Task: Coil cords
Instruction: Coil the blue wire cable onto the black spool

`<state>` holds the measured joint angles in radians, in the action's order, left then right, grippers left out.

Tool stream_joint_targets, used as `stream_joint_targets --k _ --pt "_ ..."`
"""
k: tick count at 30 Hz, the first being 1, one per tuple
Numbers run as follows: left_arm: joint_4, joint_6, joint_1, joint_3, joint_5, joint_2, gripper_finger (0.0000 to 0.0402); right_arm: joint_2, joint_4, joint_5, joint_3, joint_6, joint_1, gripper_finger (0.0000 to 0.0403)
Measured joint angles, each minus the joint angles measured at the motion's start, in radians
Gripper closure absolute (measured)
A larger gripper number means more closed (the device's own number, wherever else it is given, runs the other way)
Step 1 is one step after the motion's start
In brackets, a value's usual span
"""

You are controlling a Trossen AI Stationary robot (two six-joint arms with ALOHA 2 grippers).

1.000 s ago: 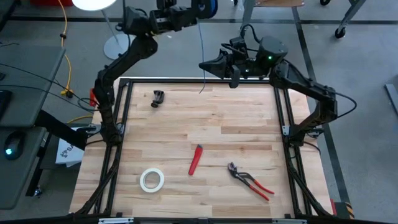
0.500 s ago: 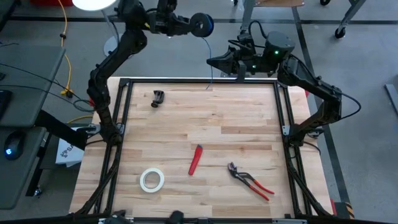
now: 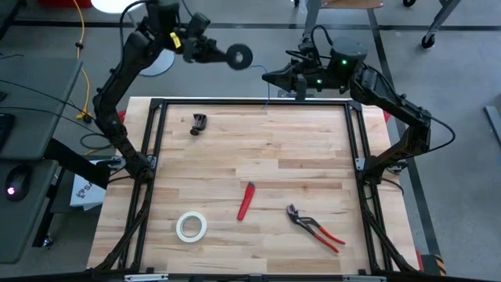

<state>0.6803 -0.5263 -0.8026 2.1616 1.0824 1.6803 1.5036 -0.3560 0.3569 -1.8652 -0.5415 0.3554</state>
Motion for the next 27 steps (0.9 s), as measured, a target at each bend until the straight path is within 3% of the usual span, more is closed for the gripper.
stream_joint_targets --k 7,12,16,23,27 --pt "0.210 0.096 0.085 0.000 -0.015 -0.013 0.0401 0.000 -0.065 0.000 0.000 0.005 0.005 0.0403" --pt "0.378 0.238 0.164 0.000 -0.166 -0.007 0.0401 0.000 -0.124 0.000 0.000 0.024 0.004 0.0403" --pt "0.421 0.294 0.219 -0.001 -0.262 -0.002 0.0401 0.001 -0.170 0.000 0.000 0.023 0.004 0.0399" --pt "0.344 0.271 0.320 -0.040 -0.314 -0.001 0.0401 0.028 -0.186 -0.052 0.000 -0.044 0.004 0.0330" --pt "0.312 0.312 0.379 -0.065 -0.422 0.008 0.0401 0.047 -0.105 -0.050 0.000 -0.073 -0.001 0.0287"
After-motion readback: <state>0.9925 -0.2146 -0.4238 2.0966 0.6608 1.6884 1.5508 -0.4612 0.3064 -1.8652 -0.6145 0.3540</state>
